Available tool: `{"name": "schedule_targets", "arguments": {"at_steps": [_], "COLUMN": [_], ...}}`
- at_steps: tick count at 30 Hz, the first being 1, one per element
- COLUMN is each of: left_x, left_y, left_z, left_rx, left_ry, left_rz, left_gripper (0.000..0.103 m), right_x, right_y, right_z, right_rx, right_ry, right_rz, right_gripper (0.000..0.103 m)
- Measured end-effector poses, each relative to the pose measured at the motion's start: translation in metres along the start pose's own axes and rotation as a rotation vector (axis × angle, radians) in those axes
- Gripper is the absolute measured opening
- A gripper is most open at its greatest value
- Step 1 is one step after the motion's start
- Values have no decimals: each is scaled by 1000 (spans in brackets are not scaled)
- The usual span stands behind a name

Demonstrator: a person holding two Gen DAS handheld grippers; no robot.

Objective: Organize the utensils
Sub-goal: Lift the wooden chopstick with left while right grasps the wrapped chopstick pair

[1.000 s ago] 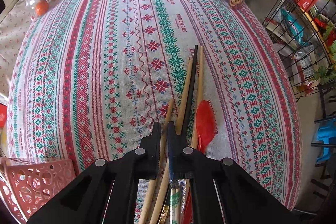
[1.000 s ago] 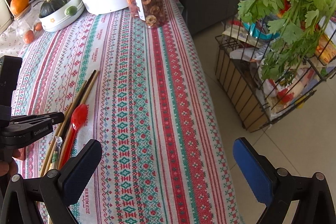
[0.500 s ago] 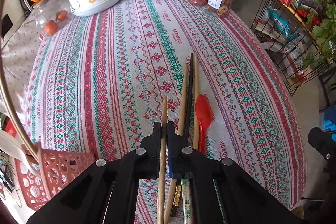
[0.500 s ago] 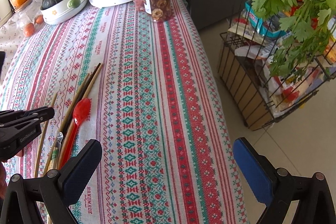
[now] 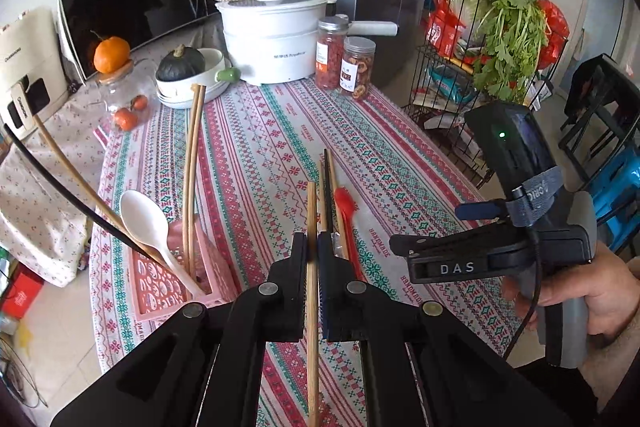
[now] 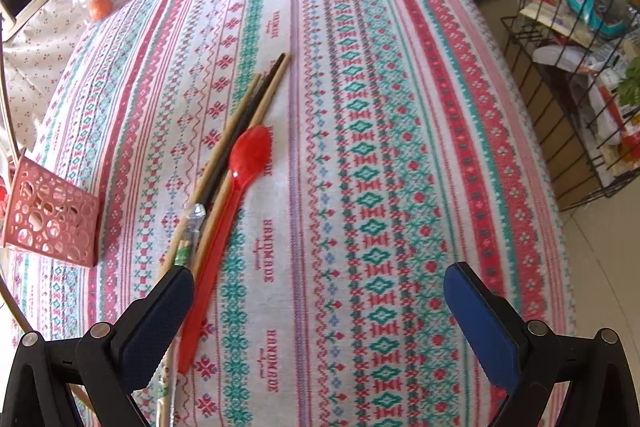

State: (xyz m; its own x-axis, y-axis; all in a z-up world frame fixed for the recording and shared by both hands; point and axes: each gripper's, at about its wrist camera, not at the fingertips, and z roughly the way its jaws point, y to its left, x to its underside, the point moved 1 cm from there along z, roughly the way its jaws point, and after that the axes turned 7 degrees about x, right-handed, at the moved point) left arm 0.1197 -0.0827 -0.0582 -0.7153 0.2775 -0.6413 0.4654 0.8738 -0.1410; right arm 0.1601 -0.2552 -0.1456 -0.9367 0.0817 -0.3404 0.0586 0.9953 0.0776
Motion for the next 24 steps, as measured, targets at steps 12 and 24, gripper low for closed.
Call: {"name": "schedule_targets", "arguments": {"at_steps": [12,24], "left_x": [17,27], "left_y": [36,55], "left_z": [-47,-62], "left_rx": [59,58], "left_ry": [-48,-59], "left_rz": [-85,-119], "left_gripper": [5,5], "right_x": [3,9], "right_y": [55,99], "right_z": [27,39], "right_rx": [-66,5], "right_ry": [72,52], "right_rz": [-64,-232], "right_gripper": [38,19]}}
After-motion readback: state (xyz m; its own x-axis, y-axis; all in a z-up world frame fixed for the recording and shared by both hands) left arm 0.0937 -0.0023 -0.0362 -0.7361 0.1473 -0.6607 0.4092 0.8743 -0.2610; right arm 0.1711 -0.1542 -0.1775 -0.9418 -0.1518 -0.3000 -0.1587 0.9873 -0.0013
